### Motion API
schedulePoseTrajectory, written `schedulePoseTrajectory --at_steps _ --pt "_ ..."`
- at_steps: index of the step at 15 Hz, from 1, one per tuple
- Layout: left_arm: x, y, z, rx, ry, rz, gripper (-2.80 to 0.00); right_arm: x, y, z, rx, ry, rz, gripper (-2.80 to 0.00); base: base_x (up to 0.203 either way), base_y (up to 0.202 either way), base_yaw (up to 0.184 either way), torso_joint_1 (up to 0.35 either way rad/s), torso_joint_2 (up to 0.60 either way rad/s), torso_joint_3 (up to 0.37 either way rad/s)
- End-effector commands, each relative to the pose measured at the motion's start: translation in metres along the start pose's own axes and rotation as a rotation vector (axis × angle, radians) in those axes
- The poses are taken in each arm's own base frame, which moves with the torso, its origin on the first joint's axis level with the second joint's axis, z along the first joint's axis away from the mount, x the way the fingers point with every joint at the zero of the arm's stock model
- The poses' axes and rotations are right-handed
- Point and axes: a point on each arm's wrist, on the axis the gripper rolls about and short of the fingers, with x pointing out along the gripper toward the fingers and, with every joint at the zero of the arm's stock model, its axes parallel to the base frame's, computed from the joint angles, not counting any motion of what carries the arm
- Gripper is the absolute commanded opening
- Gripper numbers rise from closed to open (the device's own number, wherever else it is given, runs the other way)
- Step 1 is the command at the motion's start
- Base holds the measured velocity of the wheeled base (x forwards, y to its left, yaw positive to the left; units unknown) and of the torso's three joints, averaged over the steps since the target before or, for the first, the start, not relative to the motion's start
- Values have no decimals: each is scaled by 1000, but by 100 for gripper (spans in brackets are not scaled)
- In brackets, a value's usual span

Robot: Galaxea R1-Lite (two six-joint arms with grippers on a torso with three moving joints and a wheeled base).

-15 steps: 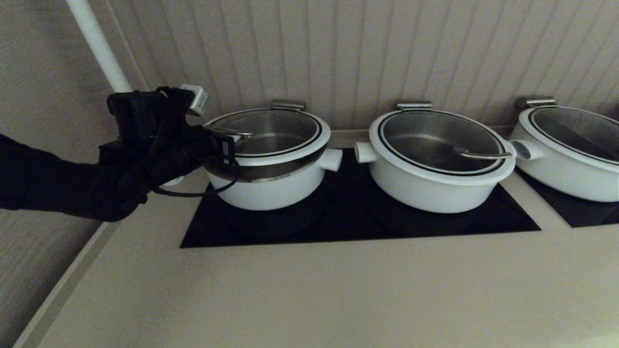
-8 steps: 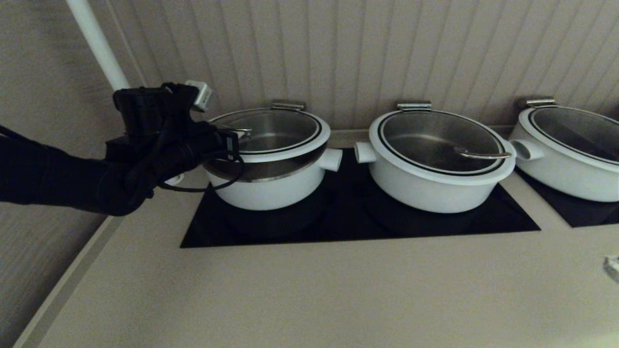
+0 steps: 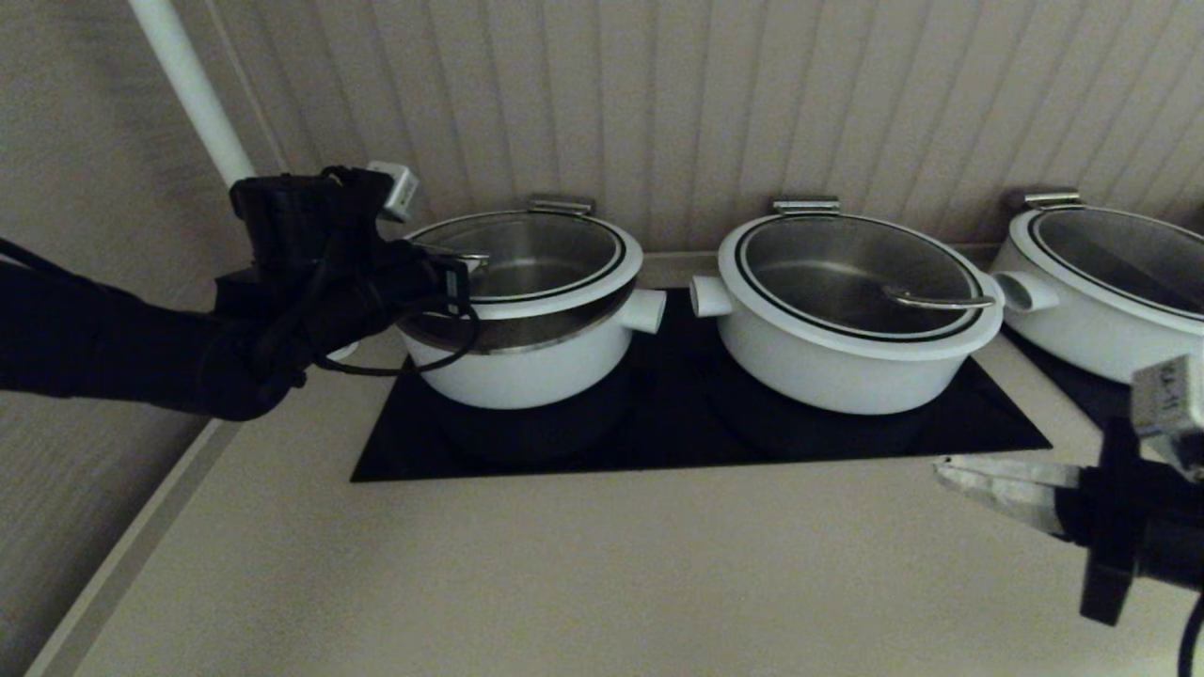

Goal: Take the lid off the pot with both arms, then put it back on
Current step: Hold the pot lid with the right arm

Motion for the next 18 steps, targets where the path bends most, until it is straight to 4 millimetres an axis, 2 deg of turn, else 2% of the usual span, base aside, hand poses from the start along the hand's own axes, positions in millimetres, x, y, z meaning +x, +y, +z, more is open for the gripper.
schedulePoseTrajectory --at_steps 1,6,7,9,11,18 --pt "4 1 0 1 -6 1 -280 37 -5 -9 30 43 111 -280 0 0 0 0 0 0" --pt "13 10 6 6 -37 22 -280 128 -5 -13 -69 -111 225 -280 0 0 0 0 0 0" --pt "13 12 8 6 -42 25 -280 145 -3 -9 -89 -171 232 -280 0 0 0 0 0 0" --pt "13 15 8 6 -43 31 -280 174 4 11 -82 -299 256 -280 0 0 0 0 0 0" --pt "14 16 7 4 -40 34 -280 187 5 18 -78 -342 258 -280 0 0 0 0 0 0" --pt "18 17 1 3 -25 37 -280 201 -1 23 -107 -402 234 -280 0 0 0 0 0 0"
